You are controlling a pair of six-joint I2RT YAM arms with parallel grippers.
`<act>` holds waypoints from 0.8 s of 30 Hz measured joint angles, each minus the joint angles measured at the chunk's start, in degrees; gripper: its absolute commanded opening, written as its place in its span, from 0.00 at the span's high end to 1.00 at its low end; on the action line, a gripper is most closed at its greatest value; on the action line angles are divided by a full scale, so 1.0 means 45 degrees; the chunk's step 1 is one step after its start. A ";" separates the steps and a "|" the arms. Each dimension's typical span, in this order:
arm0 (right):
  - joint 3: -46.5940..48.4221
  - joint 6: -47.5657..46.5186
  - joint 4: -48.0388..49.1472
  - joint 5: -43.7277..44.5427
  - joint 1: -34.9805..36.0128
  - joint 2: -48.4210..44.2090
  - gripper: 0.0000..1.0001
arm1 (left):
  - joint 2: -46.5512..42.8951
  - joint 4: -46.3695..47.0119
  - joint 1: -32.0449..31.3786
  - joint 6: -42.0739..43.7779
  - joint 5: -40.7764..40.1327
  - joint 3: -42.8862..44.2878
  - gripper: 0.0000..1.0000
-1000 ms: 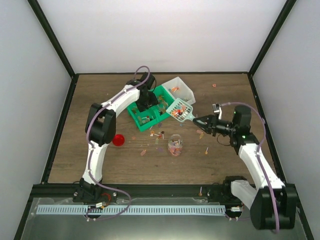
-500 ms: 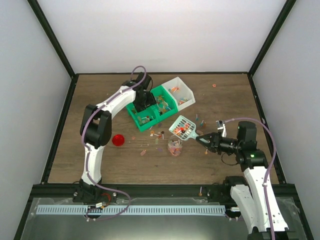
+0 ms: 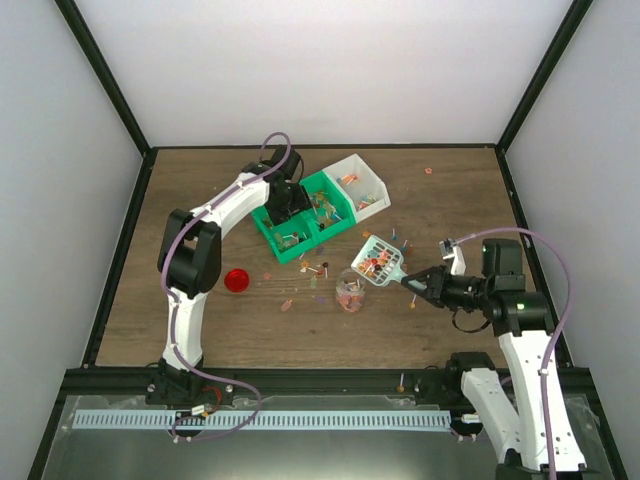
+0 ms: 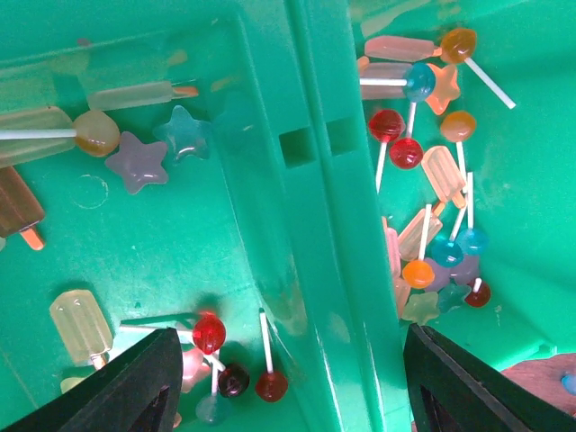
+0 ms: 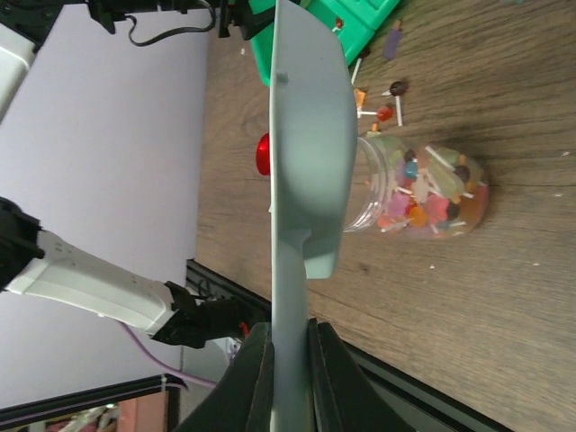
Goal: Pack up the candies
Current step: Place the fake candies in the packing bottle.
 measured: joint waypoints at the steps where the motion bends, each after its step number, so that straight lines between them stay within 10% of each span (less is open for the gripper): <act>1: 0.0199 -0.0248 -0.0267 0.0180 0.0000 0.0141 0.99 | 0.0000 0.0010 0.0000 0.0000 0.0005 0.0000 0.31; 24: 0.1413 -0.2409 -0.2487 0.2045 0.0058 0.1447 0.99 | 0.0005 0.0194 0.0155 0.0078 0.0248 -0.0117 0.31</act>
